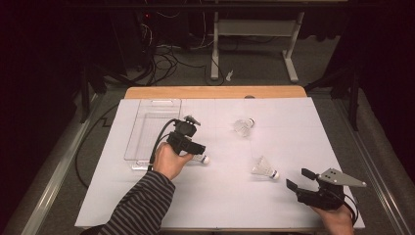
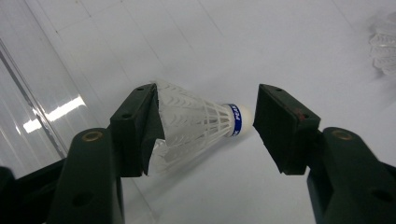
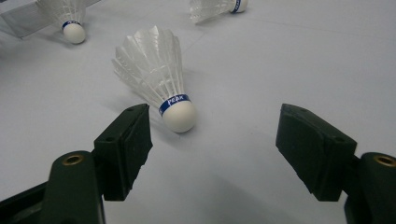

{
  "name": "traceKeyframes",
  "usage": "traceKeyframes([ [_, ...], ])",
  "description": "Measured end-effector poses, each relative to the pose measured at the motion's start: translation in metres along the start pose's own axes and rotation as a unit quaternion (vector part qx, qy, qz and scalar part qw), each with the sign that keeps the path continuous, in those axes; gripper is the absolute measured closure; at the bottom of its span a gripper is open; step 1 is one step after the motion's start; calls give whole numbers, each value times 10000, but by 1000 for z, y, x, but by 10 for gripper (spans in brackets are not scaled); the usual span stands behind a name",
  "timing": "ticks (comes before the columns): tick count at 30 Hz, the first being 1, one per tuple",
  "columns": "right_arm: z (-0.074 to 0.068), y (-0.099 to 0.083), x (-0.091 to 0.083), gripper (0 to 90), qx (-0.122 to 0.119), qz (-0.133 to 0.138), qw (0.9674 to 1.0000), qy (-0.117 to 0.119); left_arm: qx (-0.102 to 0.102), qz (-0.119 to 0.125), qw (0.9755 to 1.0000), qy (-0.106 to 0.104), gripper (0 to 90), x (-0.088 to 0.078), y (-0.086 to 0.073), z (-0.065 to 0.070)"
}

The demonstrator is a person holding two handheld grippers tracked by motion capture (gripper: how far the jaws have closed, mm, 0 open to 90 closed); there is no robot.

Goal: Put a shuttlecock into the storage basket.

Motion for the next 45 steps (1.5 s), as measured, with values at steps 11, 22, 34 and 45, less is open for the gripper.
traceKeyframes([
  [11, 0, 0, 0, 271, -14, -12, 10000, 12, -13, -128, 9999, 37, 464, 5, 0, -4],
  [22, -1, 0, 0, 270, -30, -10, 10000, 31, 31, -218, 9997, -64, 500, 8, -1, -4],
  [34, -1, 0, 0, 270, -42, -12, 10000, 35, 109, -202, 9996, -173, 607, 7, -1, -4],
  [45, -1, 0, 0, 270, -41, -13, 10000, 36, 203, -223, 9990, -339, 743, 6, -2, -2],
])
Point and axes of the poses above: each handheld gripper's, and its own axes: x roughly forward along the jaws, y roughly out of its top, z roughly to its right, the point moved 2 cm from there along x, roughly forward along the jaws
